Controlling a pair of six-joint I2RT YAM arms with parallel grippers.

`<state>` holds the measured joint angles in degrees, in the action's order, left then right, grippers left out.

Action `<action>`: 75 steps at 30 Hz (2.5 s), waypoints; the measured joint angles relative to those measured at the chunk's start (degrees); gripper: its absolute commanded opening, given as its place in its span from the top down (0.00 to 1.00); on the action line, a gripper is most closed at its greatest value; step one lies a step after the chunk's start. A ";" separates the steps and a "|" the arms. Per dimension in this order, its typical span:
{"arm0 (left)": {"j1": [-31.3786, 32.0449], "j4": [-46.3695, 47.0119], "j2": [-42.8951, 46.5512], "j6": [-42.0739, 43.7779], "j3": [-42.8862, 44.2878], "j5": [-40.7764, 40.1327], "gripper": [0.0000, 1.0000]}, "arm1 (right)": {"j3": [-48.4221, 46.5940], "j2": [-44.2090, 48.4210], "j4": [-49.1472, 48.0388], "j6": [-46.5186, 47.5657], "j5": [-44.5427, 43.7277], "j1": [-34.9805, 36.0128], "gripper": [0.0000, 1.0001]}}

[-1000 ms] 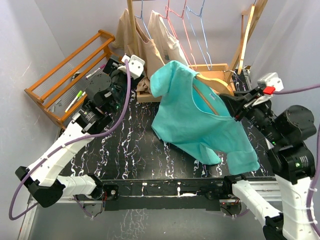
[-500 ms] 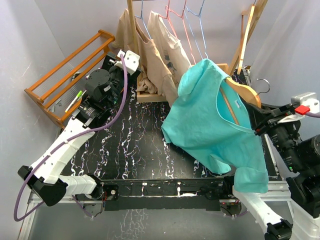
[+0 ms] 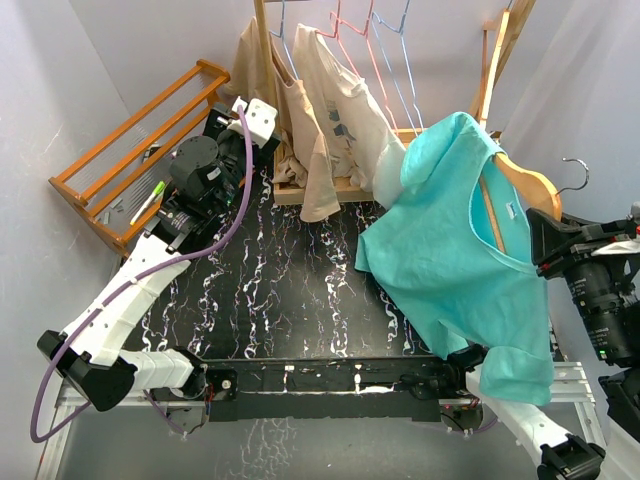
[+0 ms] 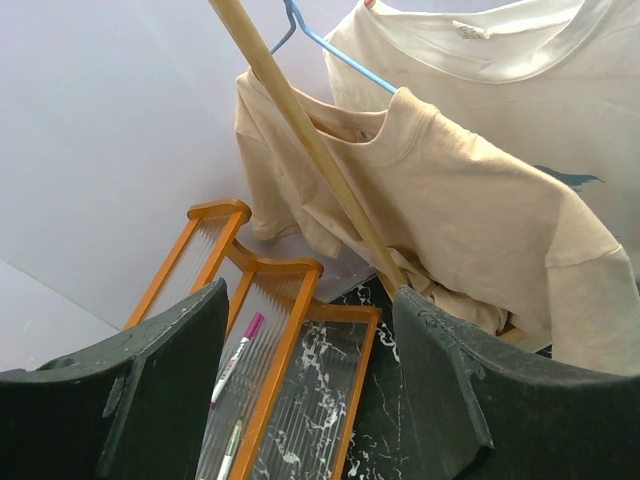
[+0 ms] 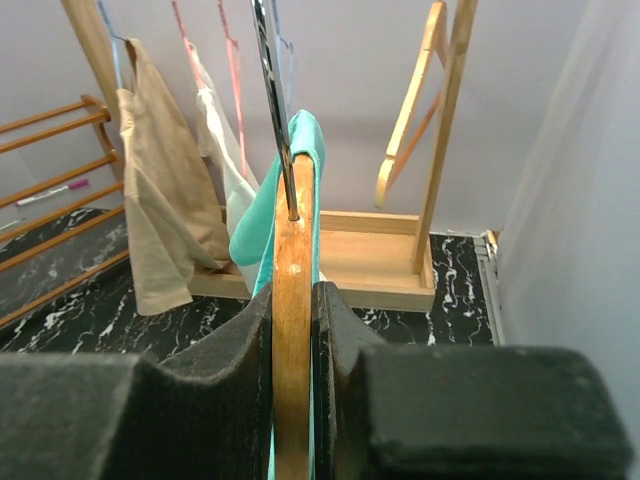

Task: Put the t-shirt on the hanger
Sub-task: Place the hanger at the clothesline.

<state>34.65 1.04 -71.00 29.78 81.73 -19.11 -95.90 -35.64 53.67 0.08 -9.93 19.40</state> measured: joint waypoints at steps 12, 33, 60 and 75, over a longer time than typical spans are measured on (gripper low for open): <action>-0.74 0.17 0.17 -0.87 -1.62 0.55 0.34 | 0.13 -5.31 -1.09 1.92 -6.03 0.07 0.92; -1.18 0.17 0.26 -1.97 -1.99 1.60 0.34 | -3.34 -9.46 -2.36 4.74 -16.96 3.50 0.92; -1.18 0.15 0.15 -3.43 -3.13 2.05 0.34 | -4.94 -9.49 1.05 5.64 -25.57 7.13 0.92; -1.22 0.15 0.35 -4.50 -3.91 2.29 0.34 | -1.53 -17.31 -6.36 5.51 -19.10 7.30 0.92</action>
<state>33.43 1.19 -70.65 25.28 77.82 -16.82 -97.43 -52.95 47.31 5.58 -29.04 26.70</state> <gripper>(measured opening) 0.664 0.170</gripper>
